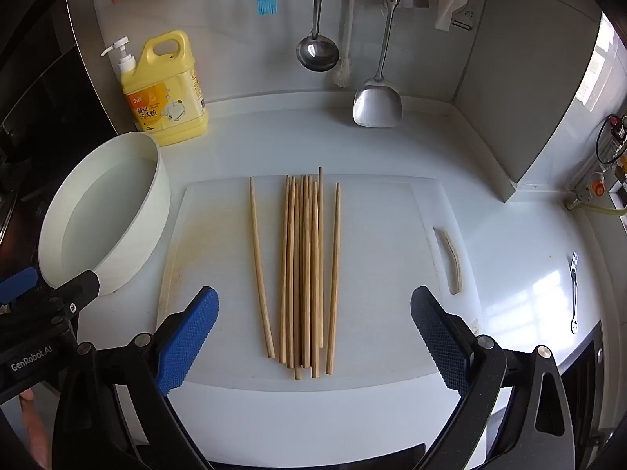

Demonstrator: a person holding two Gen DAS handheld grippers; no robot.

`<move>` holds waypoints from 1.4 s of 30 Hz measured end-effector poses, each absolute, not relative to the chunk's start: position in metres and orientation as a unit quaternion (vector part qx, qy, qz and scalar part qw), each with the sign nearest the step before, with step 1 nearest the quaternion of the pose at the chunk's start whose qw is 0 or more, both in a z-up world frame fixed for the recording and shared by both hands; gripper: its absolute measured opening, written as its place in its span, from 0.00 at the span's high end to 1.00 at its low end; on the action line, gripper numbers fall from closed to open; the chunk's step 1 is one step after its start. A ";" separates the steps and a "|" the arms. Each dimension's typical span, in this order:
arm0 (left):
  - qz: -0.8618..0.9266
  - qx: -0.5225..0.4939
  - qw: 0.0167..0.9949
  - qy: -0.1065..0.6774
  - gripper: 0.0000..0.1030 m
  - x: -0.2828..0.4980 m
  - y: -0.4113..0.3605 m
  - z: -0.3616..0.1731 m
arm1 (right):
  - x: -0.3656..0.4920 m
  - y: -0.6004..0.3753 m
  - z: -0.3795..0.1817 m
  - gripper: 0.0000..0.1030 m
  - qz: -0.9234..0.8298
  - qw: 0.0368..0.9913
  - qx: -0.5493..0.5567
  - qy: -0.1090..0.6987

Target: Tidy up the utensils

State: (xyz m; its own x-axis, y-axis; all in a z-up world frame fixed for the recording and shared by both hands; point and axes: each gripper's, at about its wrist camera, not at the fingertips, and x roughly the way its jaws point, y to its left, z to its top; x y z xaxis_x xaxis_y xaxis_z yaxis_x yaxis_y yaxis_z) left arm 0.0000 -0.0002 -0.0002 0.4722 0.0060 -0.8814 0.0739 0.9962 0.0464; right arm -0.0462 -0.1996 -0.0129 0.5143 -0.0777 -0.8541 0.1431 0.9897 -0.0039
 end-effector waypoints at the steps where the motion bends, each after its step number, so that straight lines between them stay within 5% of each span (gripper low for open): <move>1: -0.019 0.039 0.856 0.515 0.06 0.000 0.000 0.000 | -0.046 -0.199 -0.012 0.09 -0.065 0.870 0.031 0.487; 42: -0.017 0.036 0.858 0.513 0.06 -0.002 0.002 0.002 | -0.048 -0.199 -0.009 0.09 -0.067 0.871 0.033 0.486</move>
State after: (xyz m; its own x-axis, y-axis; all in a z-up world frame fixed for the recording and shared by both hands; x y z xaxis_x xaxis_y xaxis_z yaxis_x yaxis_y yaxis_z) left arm -0.0023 0.0021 0.0016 0.4738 0.0082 -0.8806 0.0657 0.9968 0.0446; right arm -0.0479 -0.1989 -0.0087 0.5191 -0.0835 -0.8506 0.1482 0.9889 -0.0067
